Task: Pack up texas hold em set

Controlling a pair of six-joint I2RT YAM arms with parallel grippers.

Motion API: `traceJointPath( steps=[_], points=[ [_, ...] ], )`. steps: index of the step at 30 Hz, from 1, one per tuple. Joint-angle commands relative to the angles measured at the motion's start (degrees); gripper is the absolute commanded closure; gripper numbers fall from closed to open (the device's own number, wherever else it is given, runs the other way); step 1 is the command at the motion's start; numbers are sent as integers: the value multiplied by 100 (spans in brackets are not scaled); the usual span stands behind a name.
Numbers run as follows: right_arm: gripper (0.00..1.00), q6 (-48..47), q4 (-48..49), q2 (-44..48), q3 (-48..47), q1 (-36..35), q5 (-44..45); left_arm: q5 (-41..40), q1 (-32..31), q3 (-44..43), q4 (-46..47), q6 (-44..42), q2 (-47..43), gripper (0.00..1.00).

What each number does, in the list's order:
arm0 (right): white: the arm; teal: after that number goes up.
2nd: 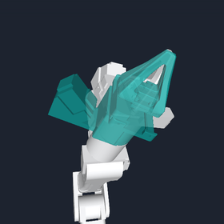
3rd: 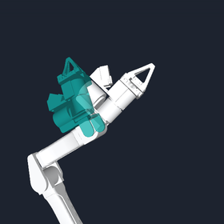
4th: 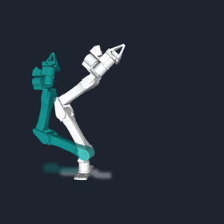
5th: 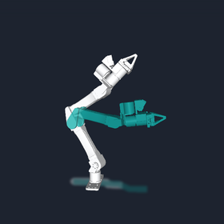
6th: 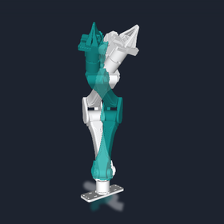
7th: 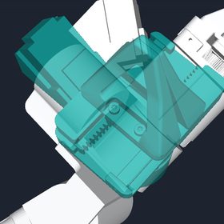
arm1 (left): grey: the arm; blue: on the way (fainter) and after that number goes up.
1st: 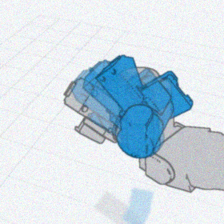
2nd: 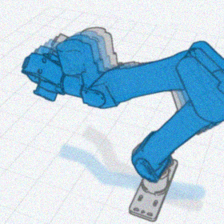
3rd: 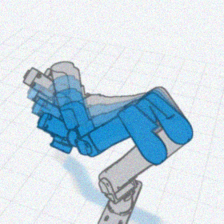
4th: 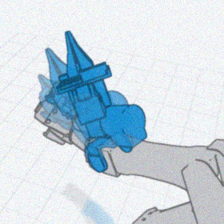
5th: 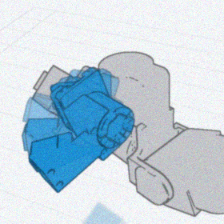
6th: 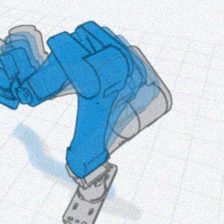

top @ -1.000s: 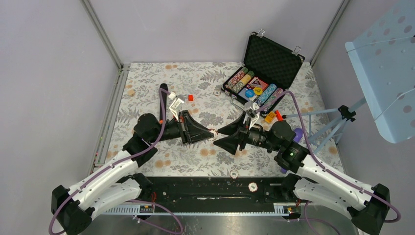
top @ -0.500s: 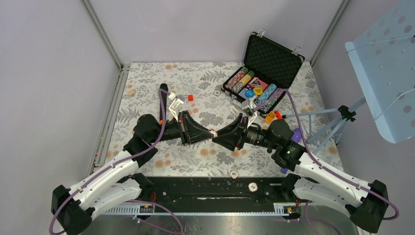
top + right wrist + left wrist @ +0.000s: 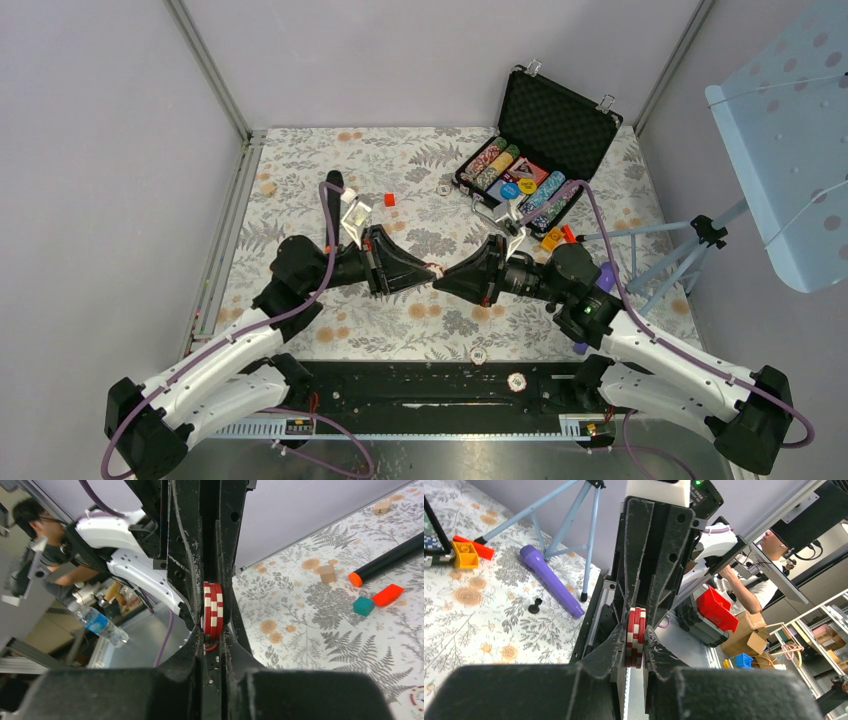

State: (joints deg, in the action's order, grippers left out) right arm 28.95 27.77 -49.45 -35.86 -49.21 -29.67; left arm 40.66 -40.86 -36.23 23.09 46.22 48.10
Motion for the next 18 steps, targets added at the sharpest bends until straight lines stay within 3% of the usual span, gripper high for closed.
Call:
traceJointPath(
  steps=[1,3,5,9,18],
  points=[
    [100,14,765,9,-113,32,104,252,-71,72,394,154,13,100],
    [100,14,816,20,-86,30,89,270,-70,67,397,166,40,99],
    [100,6,807,24,-78,30,65,255,-68,79,396,176,42,79],
    [100,-21,718,53,-60,42,112,218,-68,62,359,165,27,58],
    [100,-178,361,187,-66,40,125,75,-66,-77,-21,-69,-108,55]
  ],
)
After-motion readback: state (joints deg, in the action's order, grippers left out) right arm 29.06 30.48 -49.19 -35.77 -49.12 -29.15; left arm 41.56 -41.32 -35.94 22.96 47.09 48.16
